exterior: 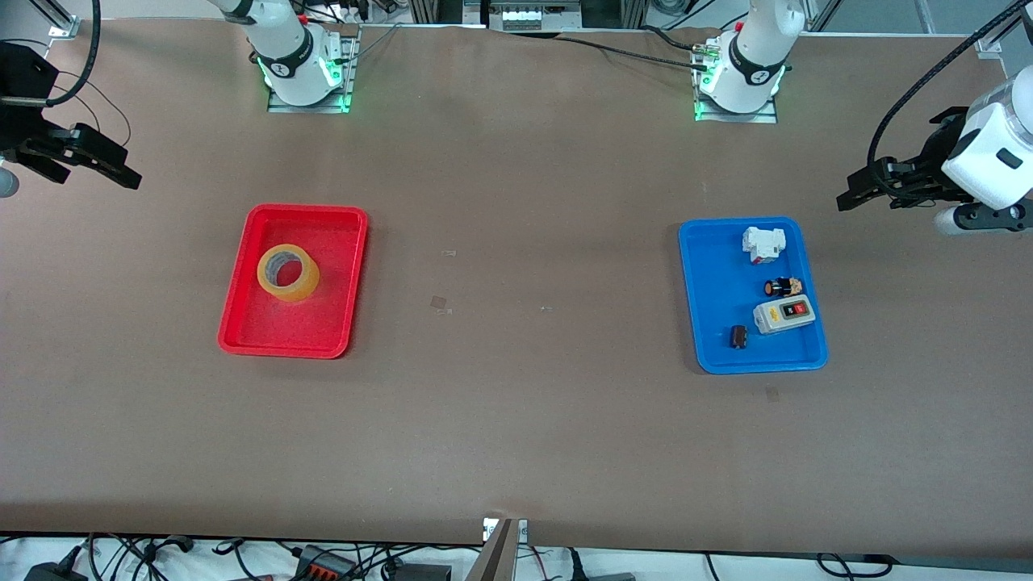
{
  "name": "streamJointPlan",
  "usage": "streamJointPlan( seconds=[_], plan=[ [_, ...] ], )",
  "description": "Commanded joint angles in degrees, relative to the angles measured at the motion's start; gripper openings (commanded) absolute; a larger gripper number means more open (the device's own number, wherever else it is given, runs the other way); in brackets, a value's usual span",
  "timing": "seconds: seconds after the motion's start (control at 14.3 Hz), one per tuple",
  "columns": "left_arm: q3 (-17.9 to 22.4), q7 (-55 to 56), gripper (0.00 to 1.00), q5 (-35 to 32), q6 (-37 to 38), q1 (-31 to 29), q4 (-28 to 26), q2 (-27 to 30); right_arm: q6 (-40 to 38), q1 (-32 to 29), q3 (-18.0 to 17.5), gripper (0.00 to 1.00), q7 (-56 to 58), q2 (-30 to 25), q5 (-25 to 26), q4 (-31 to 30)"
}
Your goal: Place and move tape with both arms
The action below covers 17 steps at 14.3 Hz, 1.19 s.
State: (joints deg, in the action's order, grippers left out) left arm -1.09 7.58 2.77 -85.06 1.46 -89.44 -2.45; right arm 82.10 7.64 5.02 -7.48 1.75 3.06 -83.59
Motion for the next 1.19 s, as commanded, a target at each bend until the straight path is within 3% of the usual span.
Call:
streamJointPlan(
  seconds=[0.0, 0.7, 0.91, 1.12],
  plan=[
    [-0.32, -1.08, 1.0, -0.22, -0.11, -0.4, -1.17, 1.48, -0.09, -0.08, -0.19, 0.98, 0.54, -0.87, -0.78, -0.17],
    [-0.32, -1.08, 1.0, -0.22, -0.02, -0.4, -1.18, 1.48, -1.58, -0.61, -0.45, 0.98, 0.71, -1.4, -0.86, -0.17],
    [-0.32, -1.08, 1.0, -0.22, -0.02, -0.4, -1.18, 1.48, -1.77, -5.34, -6.32, 0.98, 0.19, -1.4, -0.86, -0.26],
    [-0.32, -1.08, 1.0, -0.22, 0.07, -0.4, -1.18, 1.57, -1.41, -8.15, -8.88, 0.98, 0.1, -1.22, -0.86, -0.35]
  ],
)
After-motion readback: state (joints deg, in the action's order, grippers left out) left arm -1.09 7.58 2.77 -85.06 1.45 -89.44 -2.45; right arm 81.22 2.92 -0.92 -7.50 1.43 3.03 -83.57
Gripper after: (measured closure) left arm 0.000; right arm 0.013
